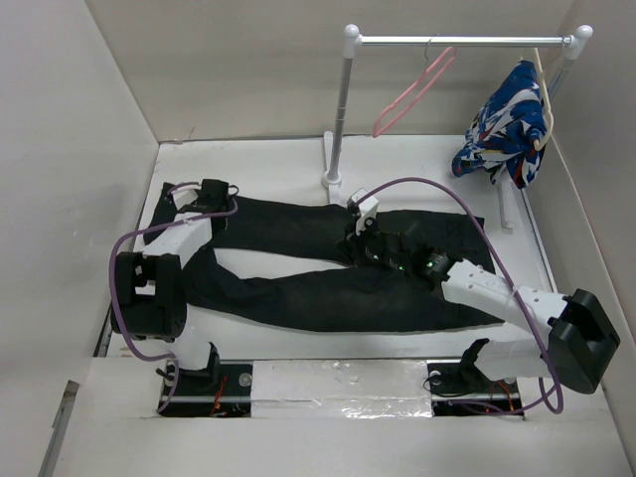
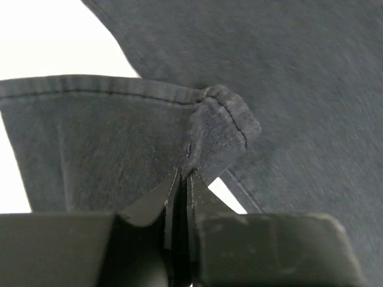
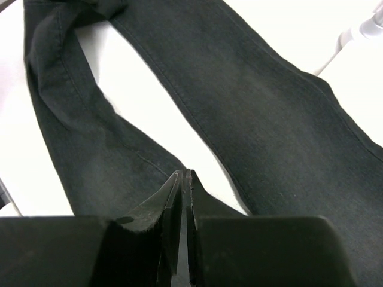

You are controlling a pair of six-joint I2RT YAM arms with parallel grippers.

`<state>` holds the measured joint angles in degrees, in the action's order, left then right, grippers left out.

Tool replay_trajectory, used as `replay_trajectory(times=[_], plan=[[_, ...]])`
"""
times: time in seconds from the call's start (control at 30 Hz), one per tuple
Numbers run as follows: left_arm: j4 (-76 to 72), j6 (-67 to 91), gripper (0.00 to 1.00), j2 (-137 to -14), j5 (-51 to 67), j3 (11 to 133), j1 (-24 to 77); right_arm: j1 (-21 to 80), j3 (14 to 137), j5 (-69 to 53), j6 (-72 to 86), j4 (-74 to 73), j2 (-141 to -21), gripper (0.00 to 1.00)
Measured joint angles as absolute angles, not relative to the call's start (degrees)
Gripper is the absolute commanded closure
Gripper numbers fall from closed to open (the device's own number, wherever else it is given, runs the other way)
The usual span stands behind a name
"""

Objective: Place the trousers on the hanger
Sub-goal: Flatten out the trousers at the center of the board.

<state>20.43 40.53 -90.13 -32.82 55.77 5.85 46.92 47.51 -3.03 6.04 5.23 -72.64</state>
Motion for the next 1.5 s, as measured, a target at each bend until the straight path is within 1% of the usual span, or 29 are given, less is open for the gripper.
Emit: replay_trajectory(times=[0.1,0.3,0.37,0.43,0.47,0.57,0.6,0.63,0.67,0.7,0.8,0.87,0.9,0.93,1.0,1.07,1.13,1.17,1.2,1.23,1.3,1.33,1.37,1.43,1.5], plan=[[22.9,40.03,1.0,-89.58,-33.69,57.19,4.05,46.96,47.51,-3.03,6.04,5.23,-72.64,0.87],[25.78,36.29,1.0,-84.03,-37.32,61.39,-4.32,46.96,47.51,-2.35,6.24,5.17,-72.64,0.79],[27.57,35.33,1.0,-84.6,-39.7,63.83,-6.26,46.78,47.51,-2.13,6.31,5.15,-72.64,0.78],[30.22,34.76,1.0,-87.81,-42.24,67.51,-6.87,46.46,47.51,-2.0,6.35,5.15,-72.64,0.78],[31.9,34.7,0.96,-89.91,-43.62,69.08,-6.87,46.35,47.51,-1.91,6.39,5.15,-72.64,0.77],[34.72,35.0,0.79,-99.29,-44.86,74.63,-6.55,46.13,47.51,-1.87,6.46,5.13,-72.64,0.77],[35.16,35.0,0.64,-101.6,-45.04,75.44,-6.24,46.09,47.51,-1.87,6.46,5.13,-72.64,0.77],[35.44,35.0,0.57,-103.35,-45.08,75.7,-5.87,46.09,47.51,-1.89,6.46,5.13,-72.64,0.76],[35.77,34.85,0.53,-104.4,-44.84,75.72,-5.34,46.09,47.51,-1.89,6.46,5.13,-72.64,0.76],[36.01,34.89,0.52,-104.9,-44.53,75.7,-4.82,46.09,47.51,-1.89,6.46,5.13,-72.64,0.76],[36.25,34.98,0.51,-104.57,-43.4,76.47,-3.53,46.09,47.51,-1.43,6.48,4.99,-72.66,0.76],[35.97,35.05,0.51,-103.98,-42.39,77.65,-2.94,45.82,47.53,-0.23,6.52,4.49,-72.79,0.87],[35.46,35.0,0.51,-103.31,-41.87,77.82,-2.57,45.63,47.53,0.4,6.92,3.97,-72.84,0.95],[35.18,35.0,0.51,-102.37,-41.58,77.82,-2.02,45.06,47.53,0.89,7.27,3.49,-72.84,1.0],[34.48,35.0,0.53,-99.39,-40.91,77.58,-0.12,43.0,47.51,1.5,8.36,3.16,-72.84,1.0],[32.67,35.38,0.56,-95.35,-40.29,76.66,3.95,39.81,46.94,1.67,9.37,3.44,-72.55,1.0],[30.09,36.53,0.63,-89.89,-38.87,74.59,10.81,35.9,45.52,1.96,10.76,3.4,-71.48,1.0],[28.12,37.34,0.66,-86.59,-37.8,72.71,15.4,33.47,44.4,2.02,11.44,3.51,-70.61,0.98],[26.09,38.17,0.71,-83.24,-36.45,70.46,20.1,31.03,43.2,2.17,12.27,3.55,-69.54,0.93],[23.77,38.74,0.75,-80.05,-35.03,67.79,24.56,28.49,41.98,2.44,13.15,3.57,-68.47,0.77],[18.68,40.21,0.84,-73.82,-31.22,61.06,32.29,22.9,39.59,2.9,14.79,3.86,-66.74,0.58],[16.25,40.97,0.87,-71.37,-29.52,57.43,35.03,19.9,38.44,2.76,15.44,4.12,-66.06,0.41],[14.2,41.78,0.88,-69.47,-27.94,53.91,37.08,16.64,37.47,2.87,16.12,4.03,-65.65,0.33],[11.46,43.35,0.89,-68.25,-26.09,48.23,40.95,9.04,35.66,2.5,17.37,4.08,-65.39,0.23],[9.54,44.69,0.89,-69.38,-25.78,44.45,45.01,1.3,33.69,1.56,18.55,4.38,-65.39,0.2]])
